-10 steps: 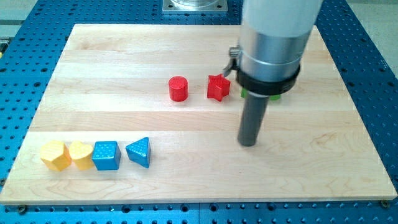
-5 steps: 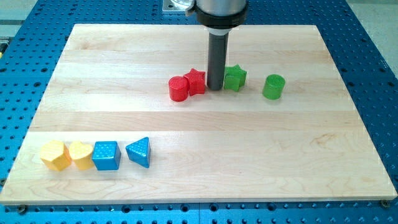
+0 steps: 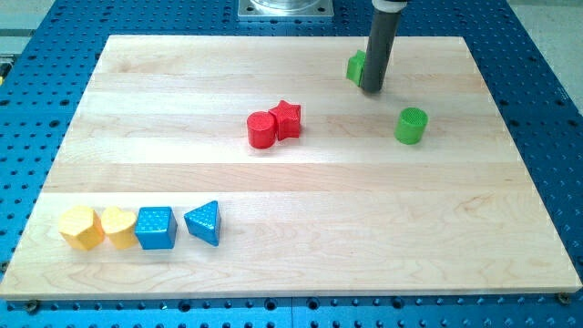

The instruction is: Place the green star towards the top left of the board

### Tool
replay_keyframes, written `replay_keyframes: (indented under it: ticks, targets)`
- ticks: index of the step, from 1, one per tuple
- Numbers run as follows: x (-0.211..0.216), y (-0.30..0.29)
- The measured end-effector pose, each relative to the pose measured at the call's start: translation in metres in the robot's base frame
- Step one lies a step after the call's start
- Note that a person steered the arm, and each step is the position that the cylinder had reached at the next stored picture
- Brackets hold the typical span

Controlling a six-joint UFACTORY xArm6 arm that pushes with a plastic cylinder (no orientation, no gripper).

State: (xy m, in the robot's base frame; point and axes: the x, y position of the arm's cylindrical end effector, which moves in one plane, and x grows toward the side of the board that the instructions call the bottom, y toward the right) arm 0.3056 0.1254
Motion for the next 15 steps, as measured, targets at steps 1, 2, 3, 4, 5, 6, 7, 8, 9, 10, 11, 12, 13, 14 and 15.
replay_keyframes:
  ticks: [1, 2, 3, 4, 5, 6, 7, 8, 9, 10, 11, 12, 13, 14, 15]
  targets:
    - [-0.018, 0.019]
    - [-0.058, -0.004]
    - [-0.058, -0.065]
    - [-0.059, -0.075]
    - [-0.074, -0.050]
    - [-0.084, -0.091]
    - [-0.069, -0.192]
    - [-0.062, -0.305]
    - [-0.062, -0.286]
    - [-0.062, -0.196]
    - [-0.025, -0.193]
    - [0.005, -0.253]
    - [-0.005, -0.269]
    - [-0.028, -0.271]
    - [-0.028, -0.254]
